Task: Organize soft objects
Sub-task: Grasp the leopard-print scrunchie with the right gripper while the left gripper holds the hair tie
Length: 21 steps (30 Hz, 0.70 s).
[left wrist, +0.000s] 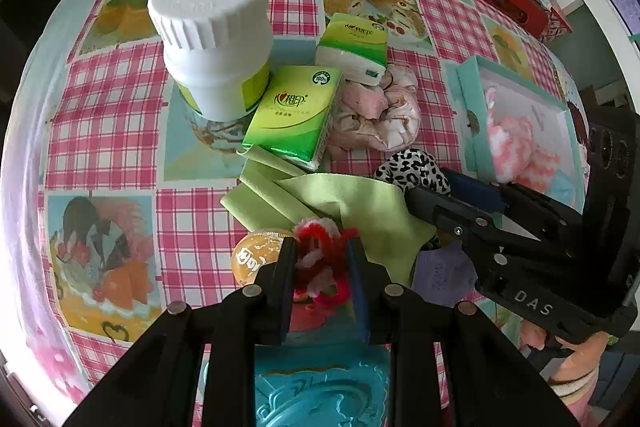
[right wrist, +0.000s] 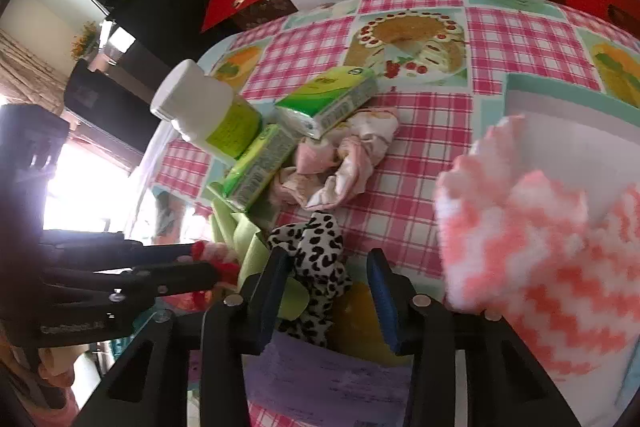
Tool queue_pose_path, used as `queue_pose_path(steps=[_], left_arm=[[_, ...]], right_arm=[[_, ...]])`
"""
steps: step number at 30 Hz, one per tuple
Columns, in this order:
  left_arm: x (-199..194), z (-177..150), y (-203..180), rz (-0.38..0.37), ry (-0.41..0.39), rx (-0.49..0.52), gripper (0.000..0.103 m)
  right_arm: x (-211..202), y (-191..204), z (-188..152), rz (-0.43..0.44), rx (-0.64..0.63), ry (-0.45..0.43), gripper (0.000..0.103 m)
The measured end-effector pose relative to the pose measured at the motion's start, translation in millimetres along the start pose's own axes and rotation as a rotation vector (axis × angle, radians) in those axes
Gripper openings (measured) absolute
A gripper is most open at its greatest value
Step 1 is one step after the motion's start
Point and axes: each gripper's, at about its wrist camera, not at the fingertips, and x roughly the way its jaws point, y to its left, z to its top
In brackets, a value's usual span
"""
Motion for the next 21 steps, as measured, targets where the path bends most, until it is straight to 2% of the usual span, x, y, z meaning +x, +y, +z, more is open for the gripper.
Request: queue_pose_path(steps=[3,5,7,11,21], left_arm=[[2.0,-0.8,1.8,-0.004,0.002,-0.008,0.026],[4.0,0.3,2.6,-0.006,0.002,-0.012,0.026],[4.9,-0.7,3.1,-0.008,-0.002,-0.017,0.026],[-0.8,-2.4,9.3,-0.019,-0.019,-0.033,0.023],[-23.6,-2.6,28.1,-0.017,-0.089,-0.097,0.022]], right_arm=[[0.3,-0.4,0.2,0.001,-0.002,-0.002,0.038],[-0.7,-0.7,0.4,0.009,-0.001,-0.006,0.029],[-3.6,0.3,0.0,0.022,-0.005,-0.011,0.029],[-6.3,3.3,-0.7,0.026,-0.023,-0.011,0.021],[-32.2,-13.4,1.2,-0.013,0.008,-0.069,0.019]])
